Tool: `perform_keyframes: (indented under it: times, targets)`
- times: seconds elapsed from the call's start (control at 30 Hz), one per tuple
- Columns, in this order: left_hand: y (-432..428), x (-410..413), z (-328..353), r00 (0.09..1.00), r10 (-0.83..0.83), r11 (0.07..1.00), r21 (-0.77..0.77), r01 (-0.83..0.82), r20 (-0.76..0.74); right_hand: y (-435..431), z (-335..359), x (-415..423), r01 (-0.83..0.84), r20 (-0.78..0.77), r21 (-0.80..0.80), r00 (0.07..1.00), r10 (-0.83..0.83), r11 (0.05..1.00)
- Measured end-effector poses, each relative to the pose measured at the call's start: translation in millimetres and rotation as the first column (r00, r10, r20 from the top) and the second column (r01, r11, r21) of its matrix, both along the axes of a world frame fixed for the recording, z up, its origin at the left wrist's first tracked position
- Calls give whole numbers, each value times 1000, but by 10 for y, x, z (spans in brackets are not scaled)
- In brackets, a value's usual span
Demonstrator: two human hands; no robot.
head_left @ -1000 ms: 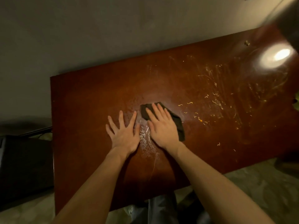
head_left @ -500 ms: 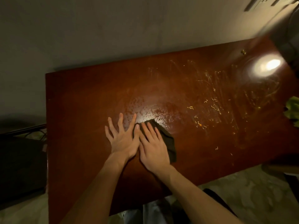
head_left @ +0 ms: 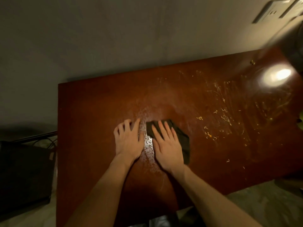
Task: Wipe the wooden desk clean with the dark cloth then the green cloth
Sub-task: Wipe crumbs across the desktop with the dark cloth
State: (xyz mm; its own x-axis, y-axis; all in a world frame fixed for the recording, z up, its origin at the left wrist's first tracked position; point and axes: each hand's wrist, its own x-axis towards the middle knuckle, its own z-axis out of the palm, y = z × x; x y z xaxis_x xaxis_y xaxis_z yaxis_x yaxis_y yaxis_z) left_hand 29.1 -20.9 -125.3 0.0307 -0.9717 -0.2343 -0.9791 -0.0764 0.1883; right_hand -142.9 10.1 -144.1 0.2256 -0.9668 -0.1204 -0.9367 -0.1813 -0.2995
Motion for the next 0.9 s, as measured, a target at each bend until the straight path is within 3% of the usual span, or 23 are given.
perform_keyframes:
  times: [0.17,0.43,0.53,0.63,0.77,0.9]
  targets:
    - [-310,137,-147,999,25,996,-80,-28,-32,-1,-40,222,-57,-8,22,998,57,998]
    - [-465,108,-403,989,142,952,-269,-147,-38,-1722,-141,581,-25,2,-102,1000,26,994]
    - [-456,115,-422,987,153,940,-303,-160,-46,-2302,-123,553,48,-1,-103,999,-48,993]
    - [-469,128,-415,986,156,940,-298,-165,-53,-2604,-116,296,231,-17,-92,972,-234,969]
    - [-489,145,-394,987,148,950,-269,-158,-56,-2369,-105,-108,379,-13,-75,925,-381,922]
    - [-495,131,-332,989,142,961,-235,-146,-36,-1542,-62,-206,333,-2,-79,942,-334,940]
